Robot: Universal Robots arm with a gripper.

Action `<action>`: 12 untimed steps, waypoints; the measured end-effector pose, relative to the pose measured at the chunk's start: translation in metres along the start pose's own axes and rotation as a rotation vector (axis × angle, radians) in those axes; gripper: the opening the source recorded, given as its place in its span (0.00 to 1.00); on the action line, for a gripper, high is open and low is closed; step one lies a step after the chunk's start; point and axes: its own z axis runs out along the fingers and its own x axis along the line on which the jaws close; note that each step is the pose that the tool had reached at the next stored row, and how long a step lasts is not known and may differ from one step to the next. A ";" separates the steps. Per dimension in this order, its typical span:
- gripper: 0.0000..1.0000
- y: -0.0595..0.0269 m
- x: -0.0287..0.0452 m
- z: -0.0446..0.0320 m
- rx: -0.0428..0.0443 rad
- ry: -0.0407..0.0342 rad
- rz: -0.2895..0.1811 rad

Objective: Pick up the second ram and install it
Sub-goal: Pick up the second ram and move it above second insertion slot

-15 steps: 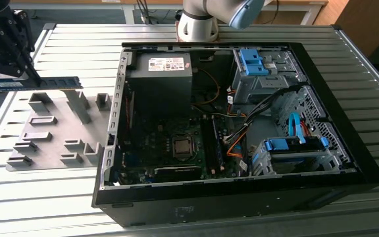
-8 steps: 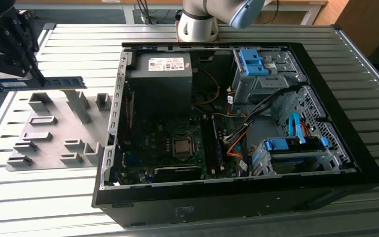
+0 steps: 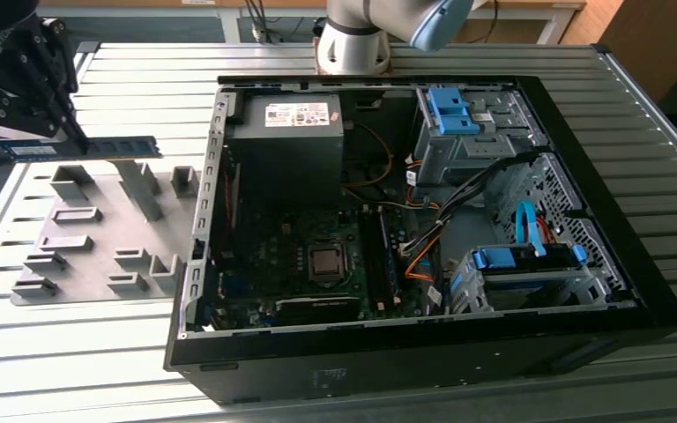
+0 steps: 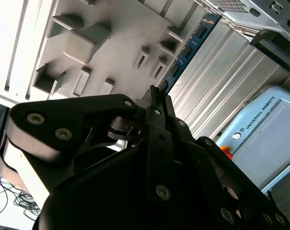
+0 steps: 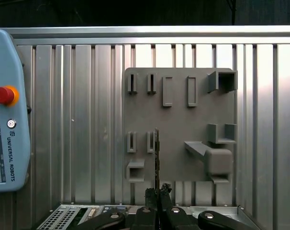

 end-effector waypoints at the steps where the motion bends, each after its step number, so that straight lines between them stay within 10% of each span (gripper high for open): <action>1: 0.14 -0.0008 0.0000 0.0000 0.0000 0.0000 0.000; 12: 0.14 -0.0155 -0.0002 0.0001 0.0000 0.0000 0.000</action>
